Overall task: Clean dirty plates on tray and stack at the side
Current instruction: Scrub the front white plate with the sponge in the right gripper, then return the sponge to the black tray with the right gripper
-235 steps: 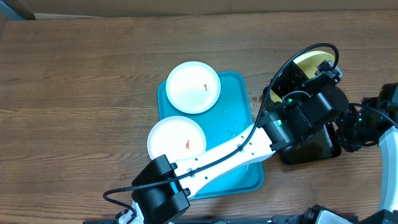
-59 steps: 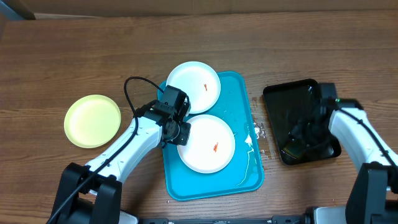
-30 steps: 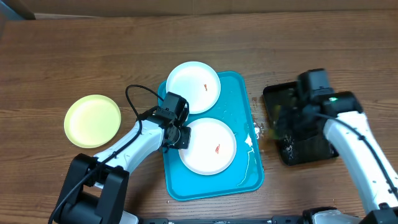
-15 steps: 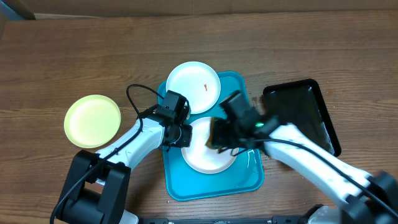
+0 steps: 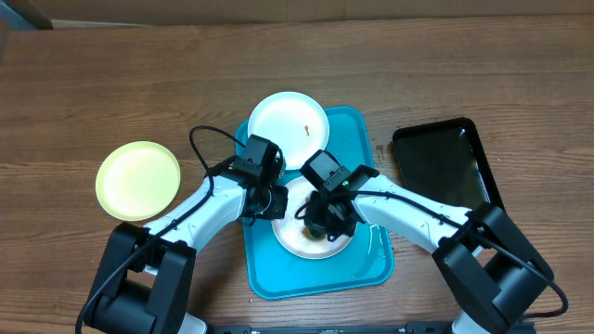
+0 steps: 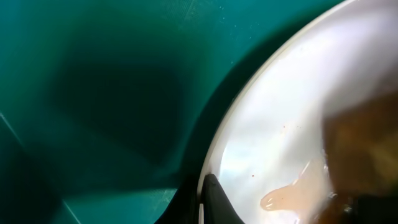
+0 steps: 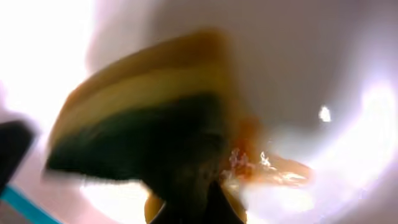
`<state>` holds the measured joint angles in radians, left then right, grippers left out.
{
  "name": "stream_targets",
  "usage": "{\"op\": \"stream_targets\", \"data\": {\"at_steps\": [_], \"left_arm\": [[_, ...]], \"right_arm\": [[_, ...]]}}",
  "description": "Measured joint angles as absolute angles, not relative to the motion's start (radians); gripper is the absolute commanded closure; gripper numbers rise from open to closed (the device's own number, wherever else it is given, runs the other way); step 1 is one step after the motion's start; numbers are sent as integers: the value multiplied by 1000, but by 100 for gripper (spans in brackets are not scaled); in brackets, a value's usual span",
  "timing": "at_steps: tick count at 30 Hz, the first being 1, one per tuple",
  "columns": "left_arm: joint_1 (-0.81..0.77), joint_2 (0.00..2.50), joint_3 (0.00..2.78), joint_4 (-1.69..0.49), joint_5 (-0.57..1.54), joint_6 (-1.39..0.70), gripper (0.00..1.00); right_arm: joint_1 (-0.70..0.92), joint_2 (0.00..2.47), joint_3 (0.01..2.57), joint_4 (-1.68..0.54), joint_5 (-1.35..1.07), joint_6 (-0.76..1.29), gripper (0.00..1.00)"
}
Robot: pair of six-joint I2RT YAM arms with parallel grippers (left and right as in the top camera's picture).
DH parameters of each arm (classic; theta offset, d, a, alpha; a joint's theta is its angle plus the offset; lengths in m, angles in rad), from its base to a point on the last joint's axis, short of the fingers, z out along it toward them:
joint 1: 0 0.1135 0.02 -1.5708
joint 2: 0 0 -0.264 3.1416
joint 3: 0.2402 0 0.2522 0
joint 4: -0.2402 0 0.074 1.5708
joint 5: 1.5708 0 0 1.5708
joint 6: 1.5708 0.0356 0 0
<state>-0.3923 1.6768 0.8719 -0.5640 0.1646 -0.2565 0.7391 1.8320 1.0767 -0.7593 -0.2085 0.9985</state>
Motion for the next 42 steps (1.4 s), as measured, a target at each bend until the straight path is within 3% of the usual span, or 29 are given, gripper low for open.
{"op": "stream_targets", "data": {"at_steps": [15, 27, 34, 42], "left_arm": [[-343, 1690, 871, -560, 268, -260, 96], [-334, 1691, 871, -580, 266, -259, 96], [-325, 1691, 883, -604, 246, -252, 96], [-325, 1691, 979, -803, 169, -203, 96]], "right_arm": [[593, 1837, 1102, -997, -200, 1053, 96], [548, 1718, 1153, -1097, -47, 940, 96], [392, 1536, 1154, -1116, 1, 844, 95], [114, 1476, 1152, -1107, 6, 686, 94]]}}
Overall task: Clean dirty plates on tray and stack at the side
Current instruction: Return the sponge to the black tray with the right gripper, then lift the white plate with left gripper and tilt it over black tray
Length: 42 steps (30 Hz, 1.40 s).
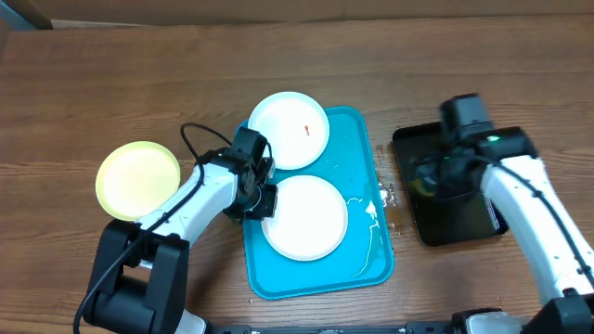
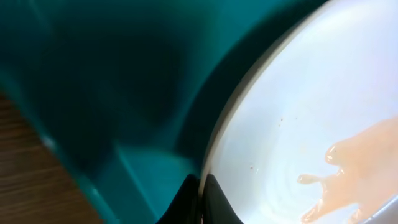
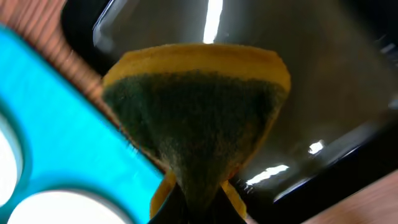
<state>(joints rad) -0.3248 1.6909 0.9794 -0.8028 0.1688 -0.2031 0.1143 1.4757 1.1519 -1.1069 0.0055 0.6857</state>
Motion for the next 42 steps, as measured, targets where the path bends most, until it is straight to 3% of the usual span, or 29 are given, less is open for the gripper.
{"op": "stream_targets", "data": {"at_steps": [6, 8, 11, 13, 19, 29, 35, 42], "left_arm": [[-348, 1691, 1152, -939, 132, -170, 96], [-368, 1691, 1206, -972, 126, -159, 96], [-410, 1691, 1282, -996, 122, -150, 96], [-436, 1691, 1324, -999, 120, -149, 96], [-507, 1691, 1423, -930, 78, -165, 96], [-728, 1707, 1446, -518, -181, -259, 96], [-846, 1823, 1454, -335, -325, -258, 96], [-936, 1889, 1456, -308, -556, -175, 96]], "right_arm": [[-32, 1506, 1009, -968, -47, 596, 91], [-52, 1516, 944, -926, -65, 582, 81], [-69, 1520, 883, -897, -102, 559, 51], [-79, 1520, 881, -897, -128, 554, 46], [-175, 1509, 956, -976, -233, 505, 45], [-473, 1355, 1082, -1147, -398, 432, 44], [-484, 1353, 1082, -1183, -415, 406, 45], [-484, 1353, 1082, -1188, -415, 387, 45]]}}
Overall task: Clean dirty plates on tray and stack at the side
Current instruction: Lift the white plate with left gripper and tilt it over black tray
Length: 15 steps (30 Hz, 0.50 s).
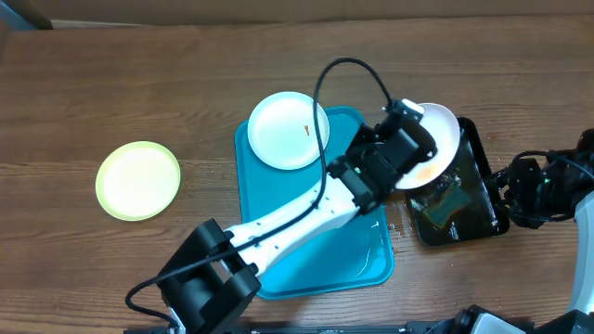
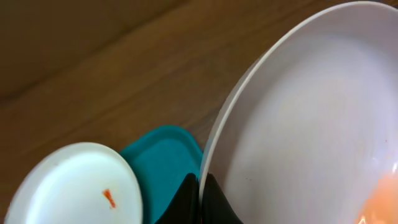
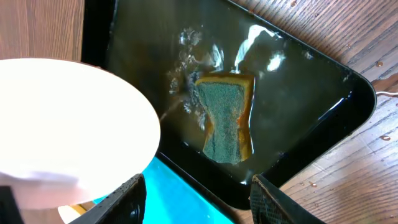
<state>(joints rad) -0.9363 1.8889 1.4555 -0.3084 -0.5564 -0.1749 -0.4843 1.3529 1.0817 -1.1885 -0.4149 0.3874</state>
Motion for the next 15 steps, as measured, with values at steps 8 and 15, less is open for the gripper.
{"op": "stream_targets", "data": {"at_steps": [8, 15], "left_arm": [[-1030, 1889, 1522, -196, -747, 54, 96], [-1075, 1889, 1527, -53, -861, 275, 96]], "right_arm": [[-484, 1353, 1082, -1182, -415, 378, 45], [-484, 1353, 1082, -1180, -415, 375, 45]]}}
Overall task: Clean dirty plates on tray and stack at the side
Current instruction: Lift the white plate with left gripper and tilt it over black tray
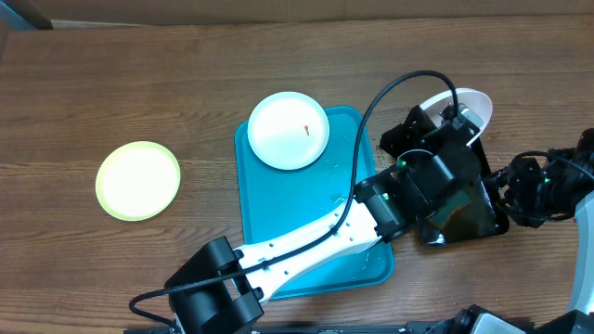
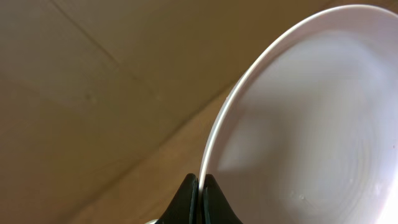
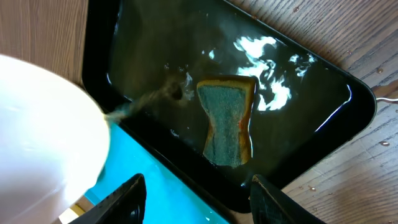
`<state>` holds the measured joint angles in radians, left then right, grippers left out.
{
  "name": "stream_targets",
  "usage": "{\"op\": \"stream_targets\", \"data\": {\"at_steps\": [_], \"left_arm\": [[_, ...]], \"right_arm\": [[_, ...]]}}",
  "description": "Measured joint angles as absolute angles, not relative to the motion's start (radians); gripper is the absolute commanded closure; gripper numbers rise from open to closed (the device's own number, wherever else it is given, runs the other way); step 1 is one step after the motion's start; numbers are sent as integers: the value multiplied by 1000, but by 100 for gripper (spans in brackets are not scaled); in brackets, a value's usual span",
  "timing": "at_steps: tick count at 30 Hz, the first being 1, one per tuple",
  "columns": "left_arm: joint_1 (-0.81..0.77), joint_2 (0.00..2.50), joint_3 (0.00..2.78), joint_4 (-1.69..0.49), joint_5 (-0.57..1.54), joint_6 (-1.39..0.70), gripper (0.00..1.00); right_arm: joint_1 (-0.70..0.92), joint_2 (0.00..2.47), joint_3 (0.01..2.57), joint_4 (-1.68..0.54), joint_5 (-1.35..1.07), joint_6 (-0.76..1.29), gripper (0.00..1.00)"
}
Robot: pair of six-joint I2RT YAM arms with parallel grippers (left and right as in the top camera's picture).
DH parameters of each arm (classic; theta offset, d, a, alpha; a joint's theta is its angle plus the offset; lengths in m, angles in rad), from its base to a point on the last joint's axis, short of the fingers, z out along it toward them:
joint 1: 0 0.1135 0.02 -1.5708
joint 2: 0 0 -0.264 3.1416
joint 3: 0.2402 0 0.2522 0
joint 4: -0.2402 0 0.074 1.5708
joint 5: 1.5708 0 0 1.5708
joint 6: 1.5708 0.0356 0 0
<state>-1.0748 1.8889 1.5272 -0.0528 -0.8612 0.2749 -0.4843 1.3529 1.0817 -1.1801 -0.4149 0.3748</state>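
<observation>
My left gripper (image 2: 201,186) is shut on the rim of a white plate (image 2: 298,124), held steeply tilted over the black water tray (image 1: 464,218); the plate (image 1: 461,104) shows at the tray's far end. A thin stream runs off the plate (image 3: 43,143) into the tray (image 3: 155,56). The yellow-green sponge (image 3: 227,121) lies in the water. My right gripper (image 3: 199,208) hangs open above it and sits right of the tray (image 1: 524,190). A second white plate (image 1: 289,130) with a red speck lies on the blue tray (image 1: 316,250).
A yellow-green plate (image 1: 138,179) lies on the wooden table at the far left. The left arm and its cable (image 1: 371,102) stretch across the blue tray toward the right. Water drops lie on the wood (image 3: 373,143) beside the black tray.
The left gripper has carried the white plate farther right and tipped it steeper over the black tray. The orange liquid is gone from the plate's face. The right gripper has stayed put, open.
First the left gripper pinched the plate's rim on the blue tray while the right pressed the sponge on it. Then the right held the sponge over the black tray. Later the sponge lay in the water, the right open, and the left held the plate tilted there, now steeper.
</observation>
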Motion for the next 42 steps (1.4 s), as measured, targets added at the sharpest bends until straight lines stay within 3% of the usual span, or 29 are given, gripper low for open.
{"op": "stream_targets", "data": {"at_steps": [19, 30, 42], "left_arm": [[-1093, 1889, 1527, 79, -932, 548, 96], [-1100, 1889, 1527, 94, -958, 553, 96], [-1105, 1895, 1534, -50, -1016, 436, 96]], "right_arm": [[-485, 1353, 1082, -1182, -415, 365, 45], [-484, 1353, 1082, -1182, -415, 365, 45], [-484, 1353, 1082, -1198, -415, 366, 45]]}}
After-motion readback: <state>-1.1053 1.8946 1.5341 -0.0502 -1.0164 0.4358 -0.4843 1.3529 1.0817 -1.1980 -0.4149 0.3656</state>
